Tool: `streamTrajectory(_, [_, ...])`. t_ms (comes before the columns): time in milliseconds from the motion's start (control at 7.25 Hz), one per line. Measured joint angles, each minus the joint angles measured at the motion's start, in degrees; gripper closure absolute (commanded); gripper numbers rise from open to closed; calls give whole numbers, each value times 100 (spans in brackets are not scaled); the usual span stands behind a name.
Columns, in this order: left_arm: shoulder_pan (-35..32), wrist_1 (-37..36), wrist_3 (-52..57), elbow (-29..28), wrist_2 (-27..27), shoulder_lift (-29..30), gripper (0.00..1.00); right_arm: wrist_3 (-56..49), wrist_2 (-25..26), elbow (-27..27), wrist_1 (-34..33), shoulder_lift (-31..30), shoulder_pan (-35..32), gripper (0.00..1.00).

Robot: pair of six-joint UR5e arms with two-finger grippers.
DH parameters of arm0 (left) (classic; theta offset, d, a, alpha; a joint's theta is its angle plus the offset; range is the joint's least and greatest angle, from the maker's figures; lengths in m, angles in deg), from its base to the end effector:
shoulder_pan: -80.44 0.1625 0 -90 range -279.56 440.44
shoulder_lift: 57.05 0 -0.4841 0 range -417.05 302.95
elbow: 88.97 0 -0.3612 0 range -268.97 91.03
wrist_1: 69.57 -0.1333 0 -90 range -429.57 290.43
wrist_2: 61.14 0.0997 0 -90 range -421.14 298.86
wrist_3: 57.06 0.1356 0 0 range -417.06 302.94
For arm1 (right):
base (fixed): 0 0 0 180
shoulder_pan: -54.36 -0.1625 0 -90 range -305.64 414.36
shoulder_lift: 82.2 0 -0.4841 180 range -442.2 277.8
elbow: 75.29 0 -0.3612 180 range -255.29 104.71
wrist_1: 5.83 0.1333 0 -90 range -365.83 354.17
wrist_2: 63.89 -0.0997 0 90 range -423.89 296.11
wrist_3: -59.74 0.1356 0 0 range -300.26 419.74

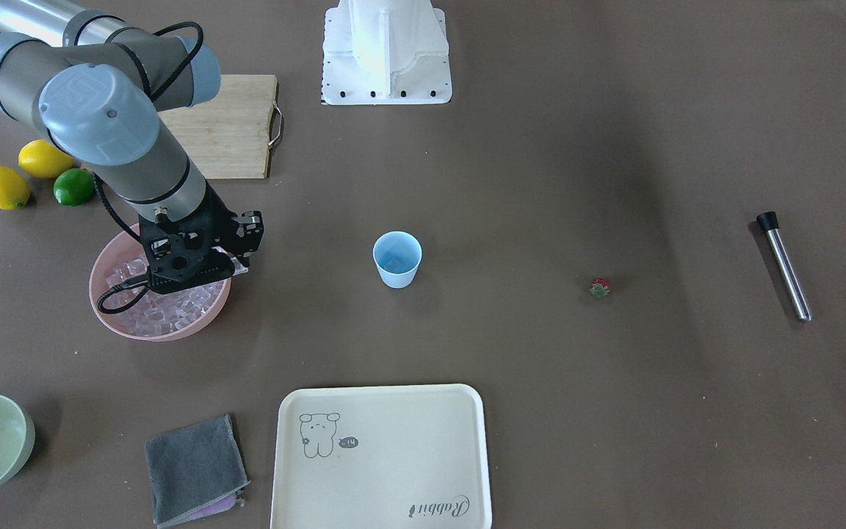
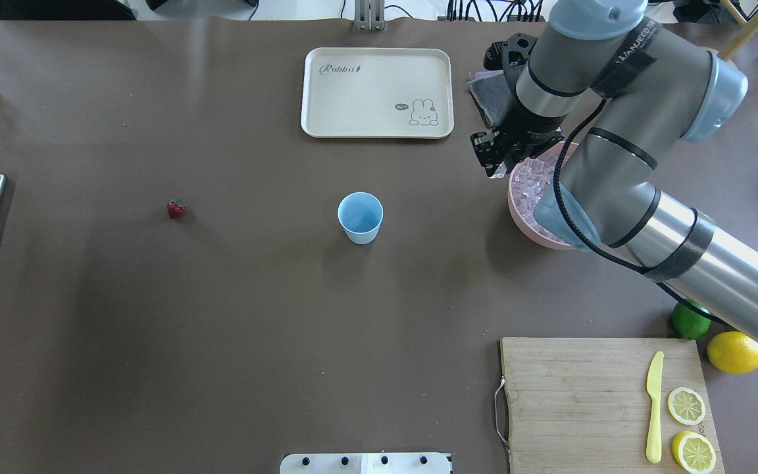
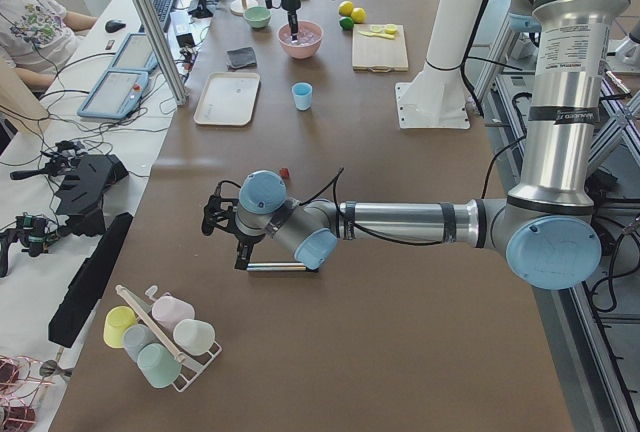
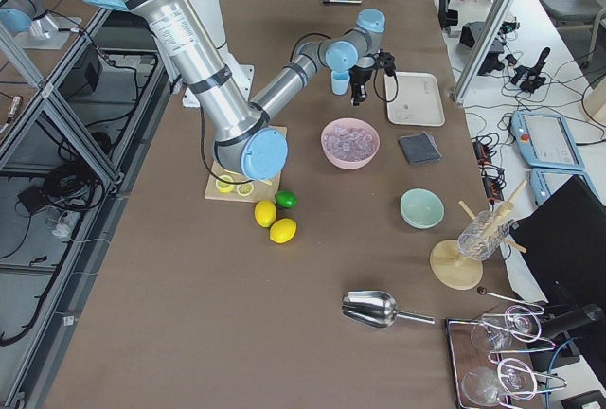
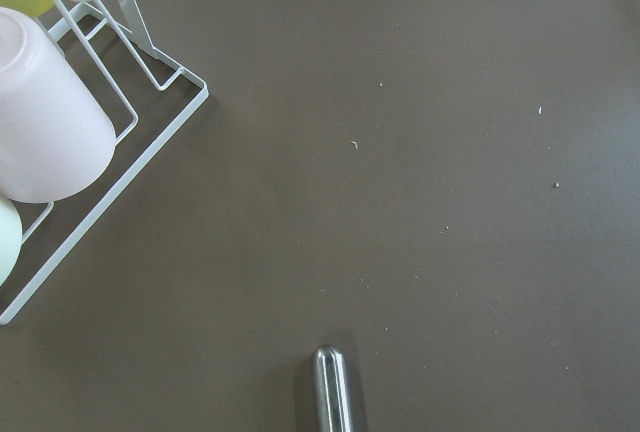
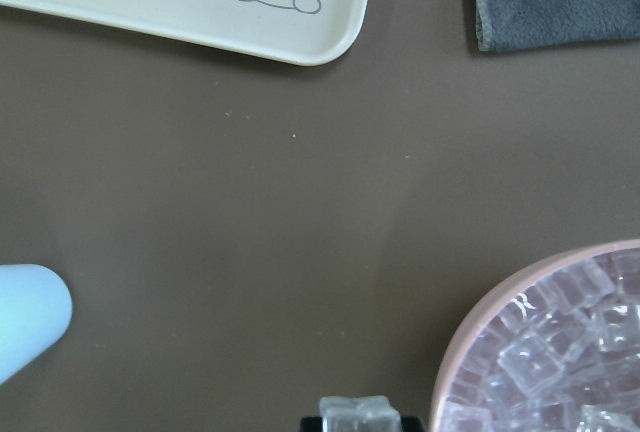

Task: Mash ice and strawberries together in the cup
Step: 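Lift the ice cube and carry it over the light-blue cup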

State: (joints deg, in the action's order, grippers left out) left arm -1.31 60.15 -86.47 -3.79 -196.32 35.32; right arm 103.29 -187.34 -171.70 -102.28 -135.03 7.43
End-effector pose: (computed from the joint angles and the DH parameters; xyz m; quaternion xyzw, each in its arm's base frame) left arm 0.0376 -0.5181 0.6773 0.1617 0.4397 -0.0400 0.8825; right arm -0.4366 -0.5528 0.3293 0.0347 -0.4077 -0.0878 0.9082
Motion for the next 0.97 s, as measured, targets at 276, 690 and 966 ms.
streamTrajectory(276, [1, 1, 4, -14, 0, 11, 3, 810, 426, 85, -101, 536, 514, 100])
streamTrajectory(690, [2, 36, 3, -13, 6, 19, 3, 1732, 1132, 537, -104, 1232, 1227, 100])
streamTrajectory(966, [2, 96, -3, -10, 5, 4, 3, 1938, 1450, 1030, -83, 1595, 1429, 100])
